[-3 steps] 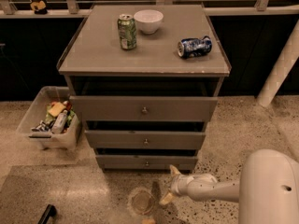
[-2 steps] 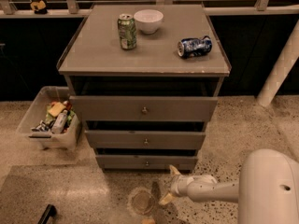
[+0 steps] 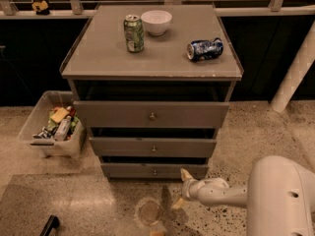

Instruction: Open bottom drawer

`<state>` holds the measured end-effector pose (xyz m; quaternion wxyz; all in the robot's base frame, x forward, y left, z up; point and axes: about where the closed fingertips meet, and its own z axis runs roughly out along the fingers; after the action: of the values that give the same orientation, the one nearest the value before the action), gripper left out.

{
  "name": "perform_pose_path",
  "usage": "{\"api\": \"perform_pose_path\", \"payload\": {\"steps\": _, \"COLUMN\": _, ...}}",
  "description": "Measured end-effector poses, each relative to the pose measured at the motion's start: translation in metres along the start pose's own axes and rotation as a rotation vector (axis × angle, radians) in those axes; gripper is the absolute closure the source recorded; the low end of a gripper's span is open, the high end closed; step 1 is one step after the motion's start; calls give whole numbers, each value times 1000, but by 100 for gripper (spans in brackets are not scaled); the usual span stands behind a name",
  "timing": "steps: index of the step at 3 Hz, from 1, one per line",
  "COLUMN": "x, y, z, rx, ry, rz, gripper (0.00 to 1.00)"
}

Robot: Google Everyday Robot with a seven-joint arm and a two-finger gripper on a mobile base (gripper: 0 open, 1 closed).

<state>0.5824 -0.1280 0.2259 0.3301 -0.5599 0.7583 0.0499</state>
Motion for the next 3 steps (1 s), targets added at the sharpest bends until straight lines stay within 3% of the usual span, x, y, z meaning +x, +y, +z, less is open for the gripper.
{"api": "perform_pose_path", "payload": {"steps": 1, "x": 1, "y": -47, "z": 11, "rx": 75, "ry": -1, "rz": -66, "gripper": 0}}
{"api": "perform_pose_path", "payload": {"steps": 2, "x": 1, "y": -47, "z": 11, "rx": 73, "ry": 1, "rz": -66, "gripper": 0}}
{"api": "perform_pose_path", "payload": {"steps": 3, "x": 18, "y": -66, "z": 22, "rx": 87, "ry": 44, "rz": -76, "gripper": 0}}
